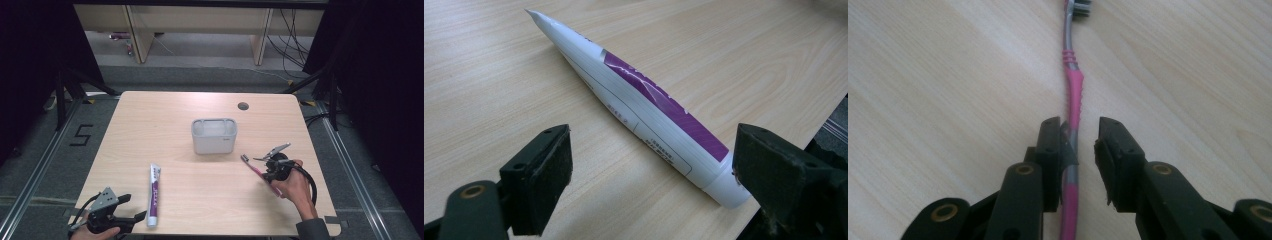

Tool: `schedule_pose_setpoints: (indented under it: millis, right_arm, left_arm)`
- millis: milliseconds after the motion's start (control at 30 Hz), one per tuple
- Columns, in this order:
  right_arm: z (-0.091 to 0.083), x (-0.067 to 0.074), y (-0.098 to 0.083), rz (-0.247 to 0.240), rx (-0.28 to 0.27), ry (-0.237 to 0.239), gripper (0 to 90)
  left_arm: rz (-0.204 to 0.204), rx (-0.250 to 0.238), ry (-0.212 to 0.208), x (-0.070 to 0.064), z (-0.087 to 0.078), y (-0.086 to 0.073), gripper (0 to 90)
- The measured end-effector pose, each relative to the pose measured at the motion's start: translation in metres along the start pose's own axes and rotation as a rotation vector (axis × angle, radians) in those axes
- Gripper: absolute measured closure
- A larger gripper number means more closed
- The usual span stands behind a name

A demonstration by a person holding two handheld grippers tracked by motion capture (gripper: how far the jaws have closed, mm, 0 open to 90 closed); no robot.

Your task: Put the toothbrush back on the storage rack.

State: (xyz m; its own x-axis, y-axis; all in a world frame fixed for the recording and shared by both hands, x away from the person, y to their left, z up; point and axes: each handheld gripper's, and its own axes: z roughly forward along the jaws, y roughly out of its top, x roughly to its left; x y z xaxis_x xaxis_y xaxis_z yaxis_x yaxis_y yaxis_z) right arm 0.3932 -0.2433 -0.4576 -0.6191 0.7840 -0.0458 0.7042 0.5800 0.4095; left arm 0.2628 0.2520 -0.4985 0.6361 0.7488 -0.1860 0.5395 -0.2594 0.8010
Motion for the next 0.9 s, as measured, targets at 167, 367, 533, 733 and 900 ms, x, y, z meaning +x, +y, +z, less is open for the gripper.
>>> schedule_pose_setpoints:
  millis: [167,367,533,733,900]
  right_arm:
    - [0.004,-0.004,0.012,-0.025,0.039,0.005,70.8]
    - [0.010,-0.006,0.023,-0.035,0.085,0.009,70.9]
    - [0.015,-0.006,0.029,-0.048,0.136,0.018,71.7]
    - [0.021,-0.007,0.034,-0.076,0.181,0.025,71.7]
    - [0.027,-0.006,0.039,-0.101,0.206,0.027,71.7]
  left_arm:
    - [0.000,0.001,0.003,0.000,-0.001,0.000,16.0]
    - [0.004,0.005,0.002,0.001,-0.001,0.000,16.0]
    - [0.007,0.005,0.001,0.001,-0.001,0.000,16.0]
    - [0.004,0.005,-0.001,0.001,-0.001,0.000,16.0]
    - [0.004,0.005,0.001,0.001,-0.001,0.000,16.0]
